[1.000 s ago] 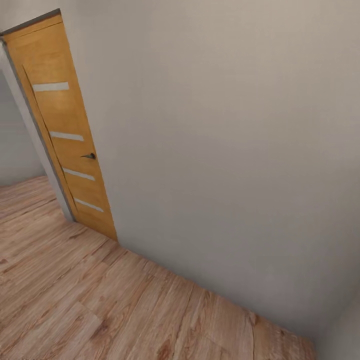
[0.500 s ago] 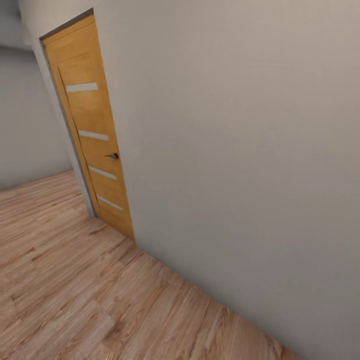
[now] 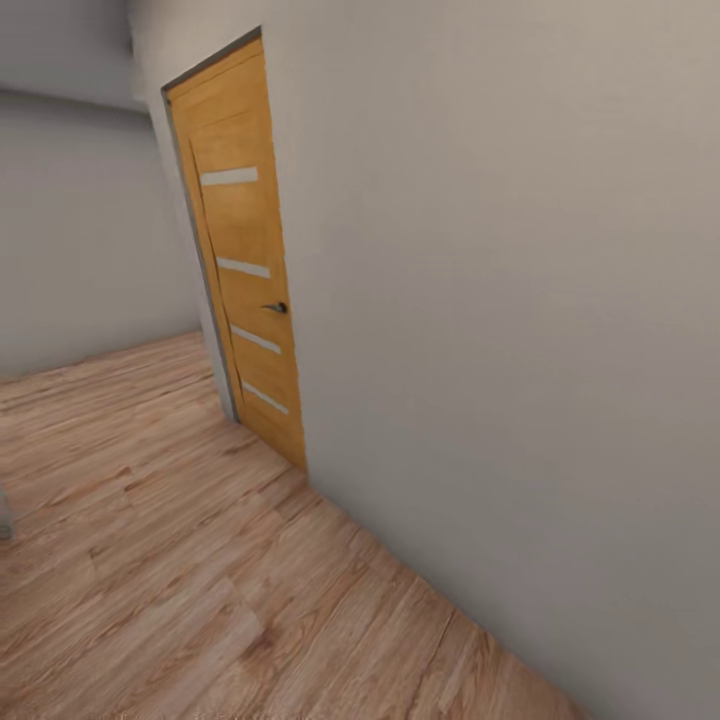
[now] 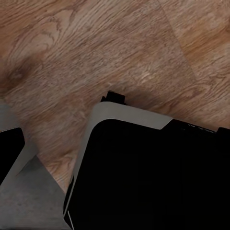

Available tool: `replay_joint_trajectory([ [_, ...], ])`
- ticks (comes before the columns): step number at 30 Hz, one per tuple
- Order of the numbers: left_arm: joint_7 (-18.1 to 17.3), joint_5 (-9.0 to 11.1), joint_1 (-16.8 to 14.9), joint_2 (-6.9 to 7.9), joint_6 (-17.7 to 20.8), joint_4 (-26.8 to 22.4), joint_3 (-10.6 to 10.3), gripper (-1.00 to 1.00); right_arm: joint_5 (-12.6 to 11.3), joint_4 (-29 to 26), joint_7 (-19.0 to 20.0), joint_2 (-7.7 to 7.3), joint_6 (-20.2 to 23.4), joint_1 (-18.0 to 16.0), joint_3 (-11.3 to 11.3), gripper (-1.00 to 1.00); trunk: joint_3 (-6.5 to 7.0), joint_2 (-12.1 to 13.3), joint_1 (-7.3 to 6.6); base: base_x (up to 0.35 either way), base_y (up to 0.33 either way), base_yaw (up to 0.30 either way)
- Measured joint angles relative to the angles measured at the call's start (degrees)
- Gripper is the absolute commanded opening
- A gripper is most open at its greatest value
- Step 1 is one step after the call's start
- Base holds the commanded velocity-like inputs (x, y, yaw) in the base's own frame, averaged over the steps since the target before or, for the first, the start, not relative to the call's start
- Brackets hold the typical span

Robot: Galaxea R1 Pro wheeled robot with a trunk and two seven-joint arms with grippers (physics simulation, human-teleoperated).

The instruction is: Move the two storage containers from the living room to the garage. In the garage, place one container on the floor and stack the other container on top of it (either order is fine).

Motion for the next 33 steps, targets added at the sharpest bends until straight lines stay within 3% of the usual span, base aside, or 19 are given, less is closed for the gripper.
replay_joint_trajectory([
  [33, -0.03, -0.06, 0.00, -0.08, -0.06, 0.00, -0.03, 1.00, 0.14, -0.01, 0.07, -0.02, -0.04, 0.01, -0.02, 1.00, 0.00, 0.00, 0.00, 0.000, 0.000, 0.300],
])
